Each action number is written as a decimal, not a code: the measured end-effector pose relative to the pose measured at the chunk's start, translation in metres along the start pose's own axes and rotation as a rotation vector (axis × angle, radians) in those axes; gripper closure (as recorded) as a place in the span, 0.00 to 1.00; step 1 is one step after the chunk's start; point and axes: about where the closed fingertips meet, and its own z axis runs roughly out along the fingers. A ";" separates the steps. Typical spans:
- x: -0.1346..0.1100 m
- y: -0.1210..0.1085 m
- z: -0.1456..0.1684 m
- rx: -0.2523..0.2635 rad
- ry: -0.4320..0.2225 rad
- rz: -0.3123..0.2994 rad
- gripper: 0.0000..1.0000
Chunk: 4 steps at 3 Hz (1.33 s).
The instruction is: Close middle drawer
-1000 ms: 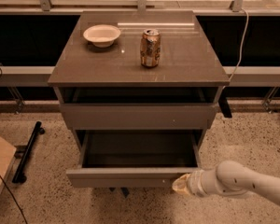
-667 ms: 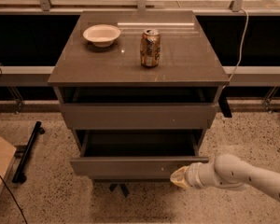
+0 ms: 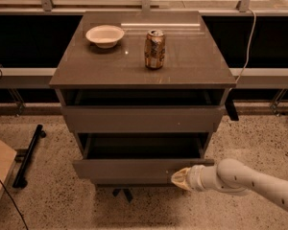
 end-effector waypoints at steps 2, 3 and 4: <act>-0.035 -0.039 0.032 0.058 -0.116 -0.058 0.83; -0.036 -0.038 0.033 0.056 -0.117 -0.058 0.53; -0.037 -0.037 0.034 0.053 -0.118 -0.058 0.28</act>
Offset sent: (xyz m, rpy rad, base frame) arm 0.1029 0.0443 0.0192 0.1236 -0.2216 0.0117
